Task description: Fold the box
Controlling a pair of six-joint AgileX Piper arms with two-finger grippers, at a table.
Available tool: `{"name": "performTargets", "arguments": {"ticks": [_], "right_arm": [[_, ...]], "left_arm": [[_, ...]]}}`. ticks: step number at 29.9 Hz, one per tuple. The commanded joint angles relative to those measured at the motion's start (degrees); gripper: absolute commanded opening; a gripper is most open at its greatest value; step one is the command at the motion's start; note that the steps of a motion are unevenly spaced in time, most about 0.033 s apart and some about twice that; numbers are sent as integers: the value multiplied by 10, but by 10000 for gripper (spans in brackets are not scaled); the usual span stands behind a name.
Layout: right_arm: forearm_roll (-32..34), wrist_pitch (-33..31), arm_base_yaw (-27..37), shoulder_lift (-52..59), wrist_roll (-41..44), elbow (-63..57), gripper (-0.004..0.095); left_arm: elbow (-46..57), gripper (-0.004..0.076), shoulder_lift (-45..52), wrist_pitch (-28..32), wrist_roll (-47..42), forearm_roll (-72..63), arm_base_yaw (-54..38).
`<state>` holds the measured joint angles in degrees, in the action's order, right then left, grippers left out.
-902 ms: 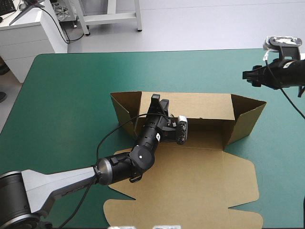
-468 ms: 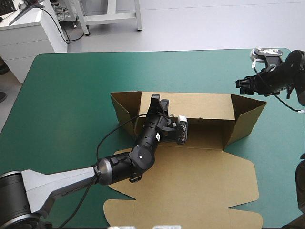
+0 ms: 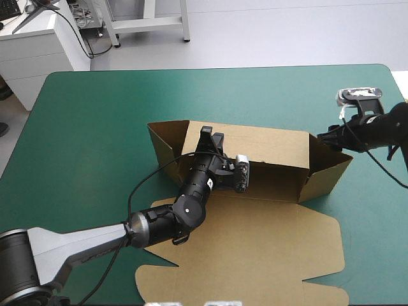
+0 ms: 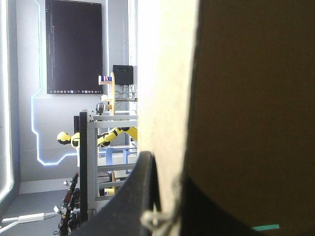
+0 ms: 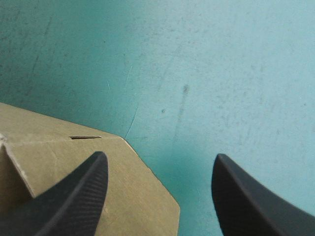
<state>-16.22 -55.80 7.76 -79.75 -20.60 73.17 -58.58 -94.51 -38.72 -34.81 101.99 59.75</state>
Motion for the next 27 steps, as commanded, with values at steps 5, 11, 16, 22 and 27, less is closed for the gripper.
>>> {"name": "performTargets", "arguments": {"ticks": [5, 11, 16, 22, 27], "right_arm": [[-17, 17, 3, 58, -23, -60, 577], [-14, 78, 3, 58, 23, -55, 577], [-5, 99, 3, 57, 28, -52, 577], [64, 118, 3, 57, 92, -52, 577], [67, 121, 3, 56, 104, -50, 577]], "left_arm": [[-1, -8, 5, 8, -78, -54, 3], [-28, -8, 7, -23, -132, -43, 3], [-41, -8, 7, -23, -132, -43, 3], [-41, -8, 7, -23, -156, -43, 3], [-48, -8, 7, -27, -189, -43, 0]]}}
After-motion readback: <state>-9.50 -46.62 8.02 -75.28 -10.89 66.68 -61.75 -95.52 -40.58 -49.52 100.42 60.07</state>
